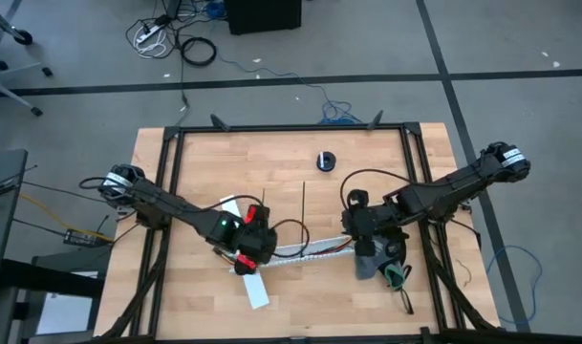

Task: Ziptie cables
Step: Close the white cable duct

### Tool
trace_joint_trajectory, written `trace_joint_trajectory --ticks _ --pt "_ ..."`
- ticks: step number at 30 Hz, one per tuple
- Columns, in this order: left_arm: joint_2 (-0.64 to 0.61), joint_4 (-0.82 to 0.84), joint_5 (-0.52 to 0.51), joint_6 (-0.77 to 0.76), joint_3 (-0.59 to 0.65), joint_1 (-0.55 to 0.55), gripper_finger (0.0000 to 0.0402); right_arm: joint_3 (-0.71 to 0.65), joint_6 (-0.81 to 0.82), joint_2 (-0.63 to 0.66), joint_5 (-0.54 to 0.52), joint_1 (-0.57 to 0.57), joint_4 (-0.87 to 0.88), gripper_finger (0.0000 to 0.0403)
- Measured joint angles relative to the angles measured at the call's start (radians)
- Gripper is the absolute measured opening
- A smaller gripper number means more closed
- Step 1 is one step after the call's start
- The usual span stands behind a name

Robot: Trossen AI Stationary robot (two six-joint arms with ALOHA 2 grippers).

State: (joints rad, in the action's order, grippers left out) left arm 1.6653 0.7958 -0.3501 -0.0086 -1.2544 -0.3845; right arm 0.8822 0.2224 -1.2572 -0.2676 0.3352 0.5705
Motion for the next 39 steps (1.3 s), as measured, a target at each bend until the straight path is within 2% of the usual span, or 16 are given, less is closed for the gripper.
trace_joint_trajectory --ticks 5,9,13,17,21,24,26,32,39 --pt "-0.001 0.224 -0.033 0.505 -0.018 -0.028 0.0219 0.0 0.058 0.0 -0.001 -0.024 0.001 0.0158" --pt "0.005 0.296 -0.029 0.69 -0.017 -0.049 0.0219 0.0 0.116 0.0 -0.009 -0.034 0.0 0.0158" --pt "0.008 0.316 0.021 0.751 -0.017 -0.047 0.0219 0.0 0.168 0.0 -0.034 -0.034 0.0 0.0158" --pt "0.008 0.422 0.049 0.82 -0.017 -0.032 0.0219 0.0 0.211 0.0 -0.062 -0.027 0.0 0.0158" --pt "0.008 0.416 0.09 0.787 -0.017 -0.024 0.0219 -0.008 0.229 0.0 -0.086 -0.012 -0.023 0.0158" --pt "0.008 0.4 0.192 0.749 -0.017 -0.009 0.0226 -0.035 0.229 0.0 -0.089 -0.007 -0.066 0.0158" --pt "0.008 0.39 0.216 0.737 -0.017 -0.002 0.0237 -0.058 0.23 0.0 -0.089 -0.008 -0.104 0.0158" --pt "0.014 0.383 0.11 0.738 -0.017 0.007 0.0287 -0.089 0.256 0.0 -0.089 -0.008 -0.116 0.0158" --pt "0.097 0.377 0.1 0.721 -0.017 0.007 0.0324 -0.089 0.25 0.0 -0.088 -0.008 -0.122 0.0158"
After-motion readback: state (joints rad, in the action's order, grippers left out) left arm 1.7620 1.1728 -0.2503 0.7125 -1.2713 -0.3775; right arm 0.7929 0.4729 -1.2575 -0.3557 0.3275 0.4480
